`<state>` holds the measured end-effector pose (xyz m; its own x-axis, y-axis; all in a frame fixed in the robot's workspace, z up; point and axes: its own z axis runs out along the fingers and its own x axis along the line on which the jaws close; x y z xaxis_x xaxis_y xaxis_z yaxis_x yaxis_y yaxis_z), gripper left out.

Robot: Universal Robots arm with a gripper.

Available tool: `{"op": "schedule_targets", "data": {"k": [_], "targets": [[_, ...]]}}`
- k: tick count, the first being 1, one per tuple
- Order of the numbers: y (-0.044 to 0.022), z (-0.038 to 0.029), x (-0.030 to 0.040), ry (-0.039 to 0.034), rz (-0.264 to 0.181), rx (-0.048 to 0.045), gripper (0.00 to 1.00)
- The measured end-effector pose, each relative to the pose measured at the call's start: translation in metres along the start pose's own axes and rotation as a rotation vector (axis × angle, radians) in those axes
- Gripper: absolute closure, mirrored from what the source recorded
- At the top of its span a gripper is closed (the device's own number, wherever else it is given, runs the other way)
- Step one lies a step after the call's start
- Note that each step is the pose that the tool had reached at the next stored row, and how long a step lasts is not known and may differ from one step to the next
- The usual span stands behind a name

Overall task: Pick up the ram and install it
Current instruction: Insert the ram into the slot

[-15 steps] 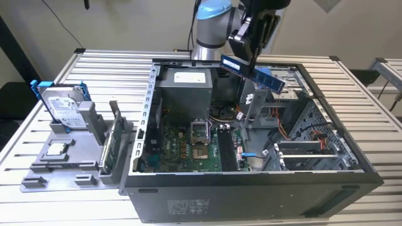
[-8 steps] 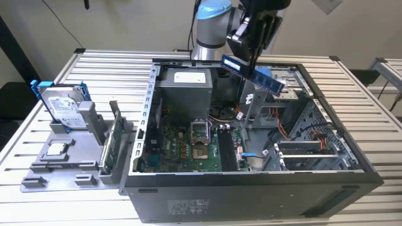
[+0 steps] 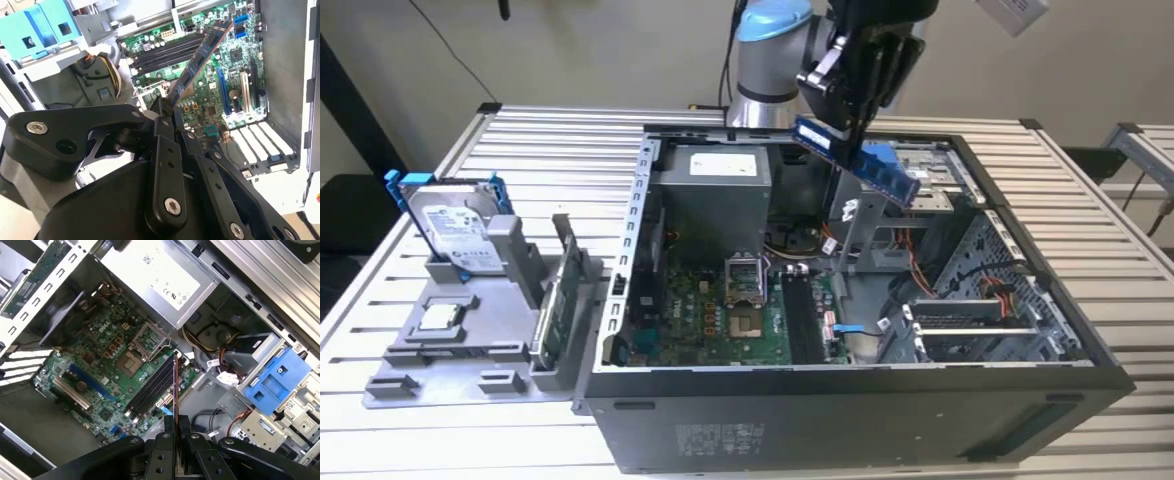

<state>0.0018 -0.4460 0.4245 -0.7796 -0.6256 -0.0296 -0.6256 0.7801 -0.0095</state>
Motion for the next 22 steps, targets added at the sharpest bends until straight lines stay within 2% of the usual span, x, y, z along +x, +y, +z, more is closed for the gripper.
{"op": "schedule_targets", "data": {"k": [22], "targets": [[0.0000, 0.0009, 0.0000, 0.0024, 0.255, 0.0075, 0.86]]}}
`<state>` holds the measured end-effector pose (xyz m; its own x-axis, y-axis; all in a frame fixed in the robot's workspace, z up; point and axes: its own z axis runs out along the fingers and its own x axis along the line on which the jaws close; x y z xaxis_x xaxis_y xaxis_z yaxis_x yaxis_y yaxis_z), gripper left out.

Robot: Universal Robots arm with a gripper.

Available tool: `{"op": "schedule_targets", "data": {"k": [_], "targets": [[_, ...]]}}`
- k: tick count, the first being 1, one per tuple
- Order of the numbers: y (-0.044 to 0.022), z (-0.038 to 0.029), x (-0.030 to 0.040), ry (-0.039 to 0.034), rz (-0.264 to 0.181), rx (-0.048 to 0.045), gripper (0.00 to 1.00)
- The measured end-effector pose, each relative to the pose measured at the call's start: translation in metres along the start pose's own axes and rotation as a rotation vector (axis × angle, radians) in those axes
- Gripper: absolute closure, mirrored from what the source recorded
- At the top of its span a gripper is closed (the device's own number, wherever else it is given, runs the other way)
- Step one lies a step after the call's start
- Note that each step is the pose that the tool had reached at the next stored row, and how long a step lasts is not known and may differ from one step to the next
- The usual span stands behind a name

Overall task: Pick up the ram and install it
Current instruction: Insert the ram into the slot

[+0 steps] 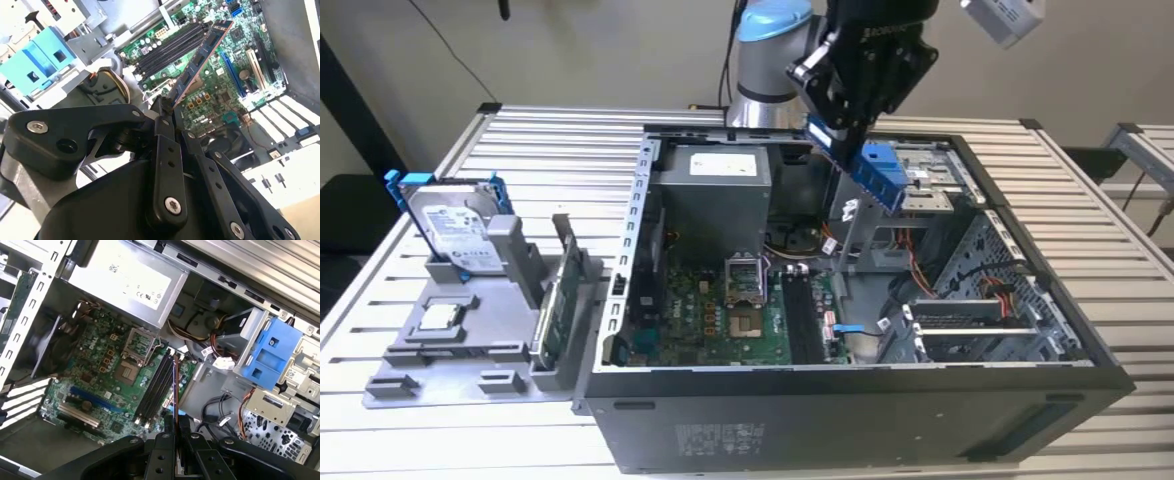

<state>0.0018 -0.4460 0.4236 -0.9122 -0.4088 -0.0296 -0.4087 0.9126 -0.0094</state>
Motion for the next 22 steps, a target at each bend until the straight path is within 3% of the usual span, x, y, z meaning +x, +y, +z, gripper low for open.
{"op": "schedule_targets", "data": {"k": [22], "targets": [[0.0000, 0.0012, 0.0000, 0.0025, 0.271, 0.0081, 0.86]]}}
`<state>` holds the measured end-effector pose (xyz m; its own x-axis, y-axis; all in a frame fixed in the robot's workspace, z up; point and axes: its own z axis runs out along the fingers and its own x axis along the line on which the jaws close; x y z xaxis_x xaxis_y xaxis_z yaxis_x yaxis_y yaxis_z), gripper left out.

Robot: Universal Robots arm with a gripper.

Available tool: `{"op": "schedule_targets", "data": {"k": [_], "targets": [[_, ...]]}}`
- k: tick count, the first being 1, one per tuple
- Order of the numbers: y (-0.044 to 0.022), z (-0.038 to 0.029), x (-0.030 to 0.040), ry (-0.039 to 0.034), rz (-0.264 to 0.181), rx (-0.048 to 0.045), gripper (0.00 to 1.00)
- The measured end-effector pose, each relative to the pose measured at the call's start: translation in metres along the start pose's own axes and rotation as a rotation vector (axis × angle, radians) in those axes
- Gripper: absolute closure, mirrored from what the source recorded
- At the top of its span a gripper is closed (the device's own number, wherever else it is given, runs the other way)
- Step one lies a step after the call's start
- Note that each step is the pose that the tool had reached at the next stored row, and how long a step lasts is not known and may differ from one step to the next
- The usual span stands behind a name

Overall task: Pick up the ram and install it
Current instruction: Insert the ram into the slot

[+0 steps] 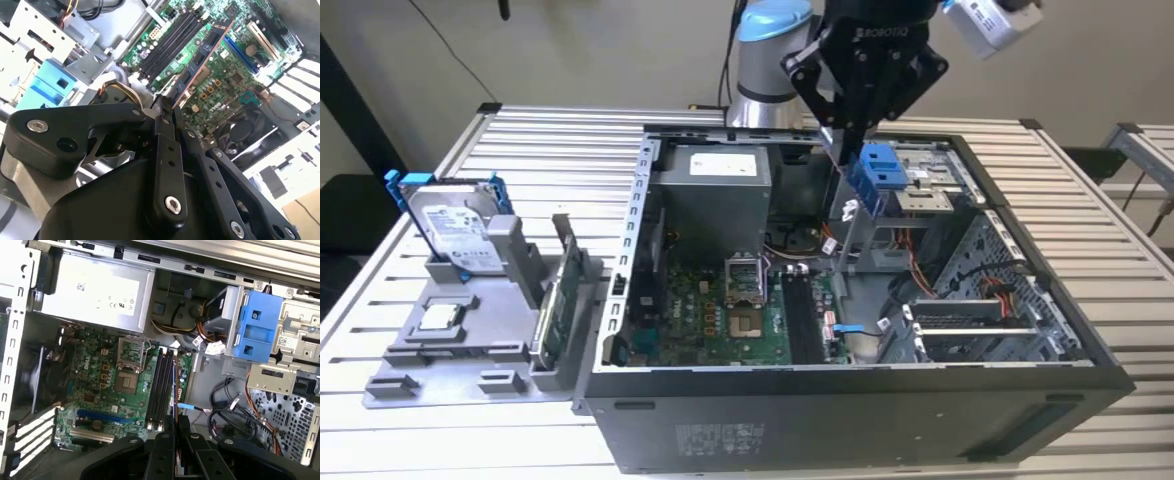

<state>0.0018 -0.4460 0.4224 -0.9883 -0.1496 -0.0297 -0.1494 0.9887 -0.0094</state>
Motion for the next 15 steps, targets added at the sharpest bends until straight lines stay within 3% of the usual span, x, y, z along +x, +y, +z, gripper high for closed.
{"op": "schedule_targets", "data": {"k": [15], "targets": [[0.0000, 0.0055, 0.0001, 0.0017, 0.168, 0.0054, 0.86]]}}
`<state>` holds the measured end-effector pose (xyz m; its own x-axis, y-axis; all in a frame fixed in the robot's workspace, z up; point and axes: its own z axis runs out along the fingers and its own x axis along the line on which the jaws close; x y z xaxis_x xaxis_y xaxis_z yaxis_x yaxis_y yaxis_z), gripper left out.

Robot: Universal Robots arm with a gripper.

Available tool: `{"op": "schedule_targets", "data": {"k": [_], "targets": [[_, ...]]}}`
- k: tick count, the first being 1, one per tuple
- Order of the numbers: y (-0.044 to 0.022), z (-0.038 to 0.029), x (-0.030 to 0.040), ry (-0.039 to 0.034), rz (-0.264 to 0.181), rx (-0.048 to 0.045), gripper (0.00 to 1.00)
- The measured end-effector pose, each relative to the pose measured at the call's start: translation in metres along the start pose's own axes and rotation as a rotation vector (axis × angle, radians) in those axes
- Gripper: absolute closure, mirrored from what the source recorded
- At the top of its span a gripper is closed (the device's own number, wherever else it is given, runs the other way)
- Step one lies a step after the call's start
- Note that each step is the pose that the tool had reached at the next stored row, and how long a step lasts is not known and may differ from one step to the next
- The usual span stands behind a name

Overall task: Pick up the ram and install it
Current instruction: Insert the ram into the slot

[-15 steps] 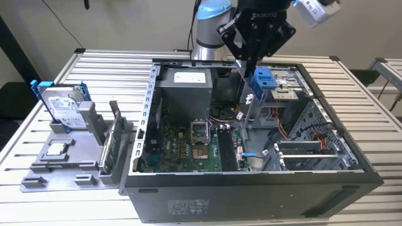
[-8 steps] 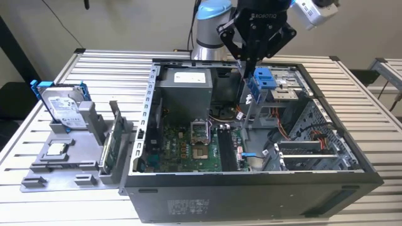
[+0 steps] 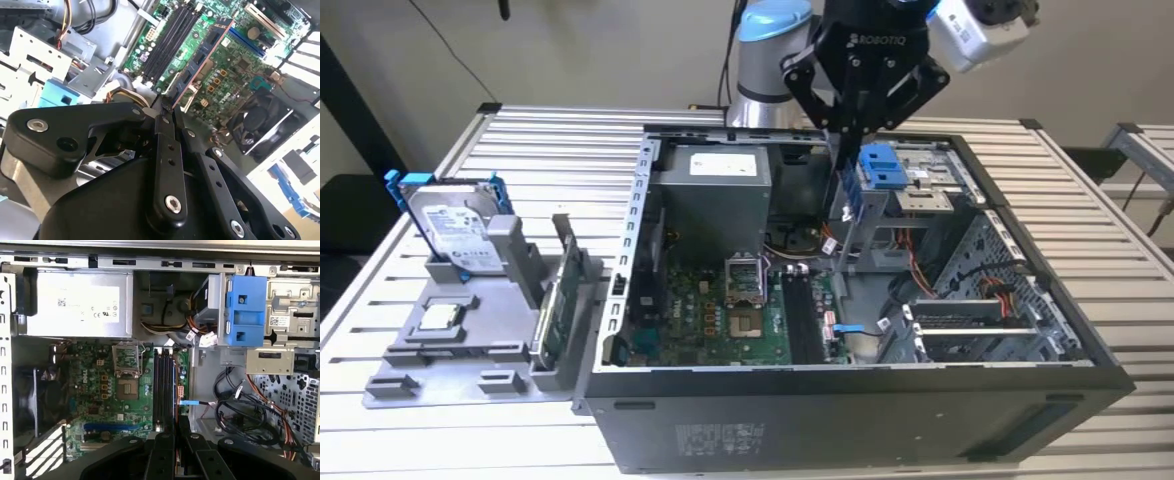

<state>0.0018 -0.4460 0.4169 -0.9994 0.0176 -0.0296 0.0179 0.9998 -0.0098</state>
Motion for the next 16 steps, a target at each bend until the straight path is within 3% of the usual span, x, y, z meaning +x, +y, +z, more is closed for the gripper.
{"op": "schedule_targets", "data": {"k": [7, 16], "targets": [[0.0001, 0.0099, -0.0010, 0.0003, 0.032, 0.0011, 0.86], [0.0003, 0.0264, -0.0006, 0.0003, 0.034, 0.0016, 0.86]]}}
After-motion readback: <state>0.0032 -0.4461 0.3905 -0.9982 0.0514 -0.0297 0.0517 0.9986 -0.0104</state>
